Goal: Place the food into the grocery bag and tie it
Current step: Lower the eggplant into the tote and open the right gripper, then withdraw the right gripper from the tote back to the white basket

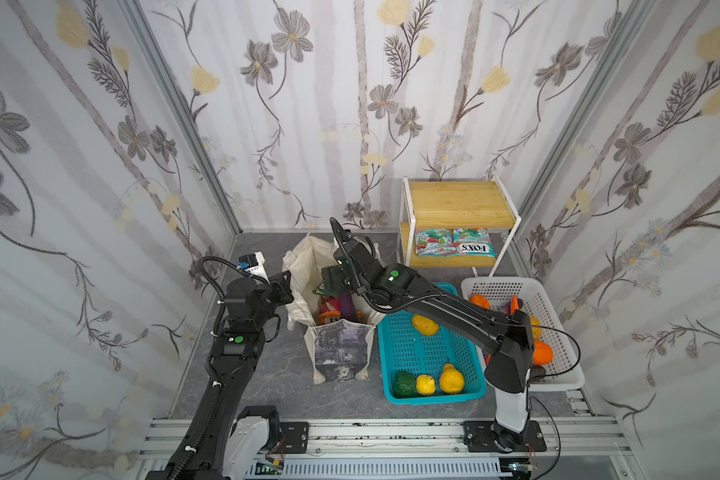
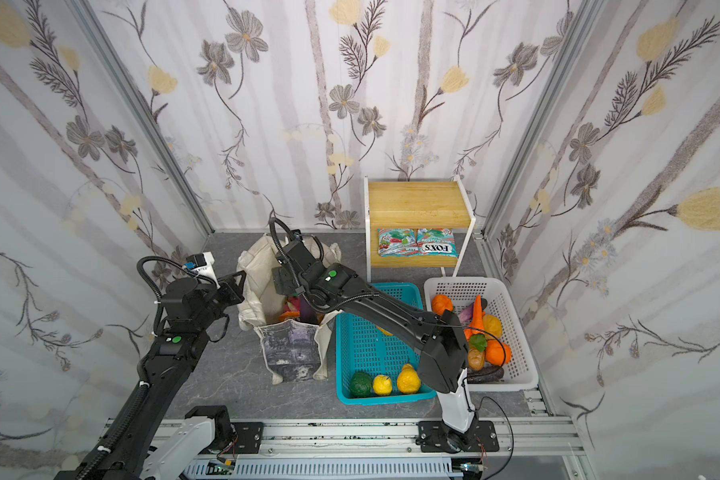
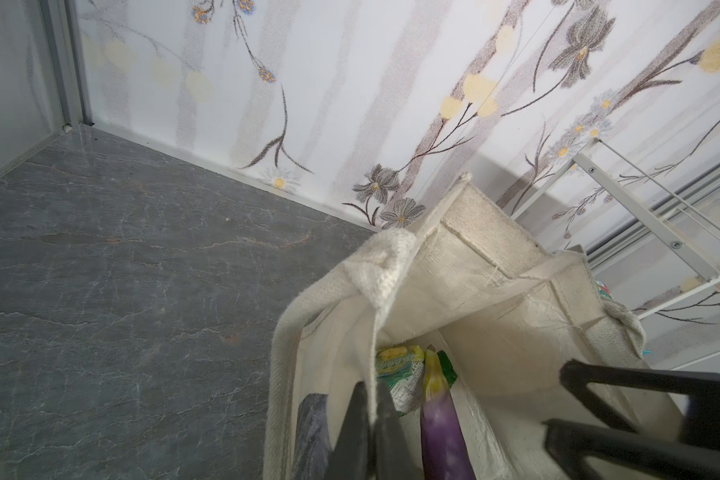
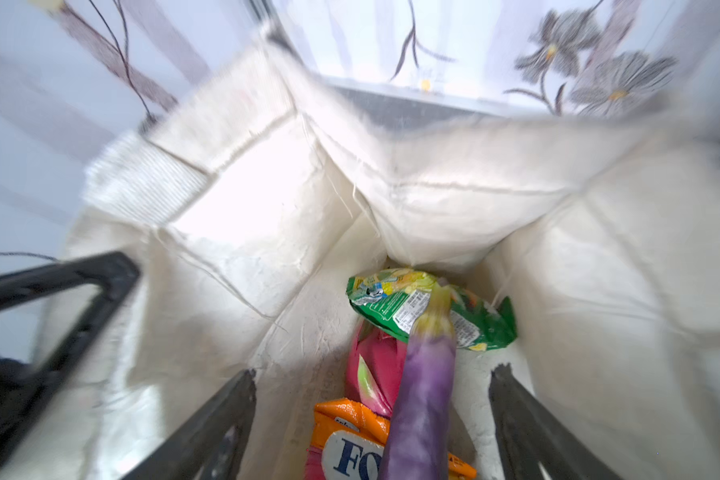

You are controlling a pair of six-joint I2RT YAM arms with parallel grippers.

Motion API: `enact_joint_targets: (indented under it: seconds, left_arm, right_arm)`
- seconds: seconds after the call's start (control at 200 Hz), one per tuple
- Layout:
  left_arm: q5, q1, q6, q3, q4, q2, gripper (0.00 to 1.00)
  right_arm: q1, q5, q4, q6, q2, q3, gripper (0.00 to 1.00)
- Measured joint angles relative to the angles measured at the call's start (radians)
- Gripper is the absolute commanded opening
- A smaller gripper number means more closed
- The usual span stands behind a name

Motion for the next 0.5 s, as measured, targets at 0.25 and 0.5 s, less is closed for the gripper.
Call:
enact_joint_targets:
  seconds: [0.25, 0.5]
  left_arm:
    - [0.0, 0.001, 0.0, 0.0, 0.0, 0.001, 0.0]
    - [0.0, 0.001, -0.003, 0.0, 0.0, 0.003, 0.0]
  right_arm:
    - [0.027, 0.273, -0.082, 0.026, -0.174, -0.001, 1.0]
    - [0.029, 0.5, -0.114, 0.028, -0.341, -0.127, 1.0]
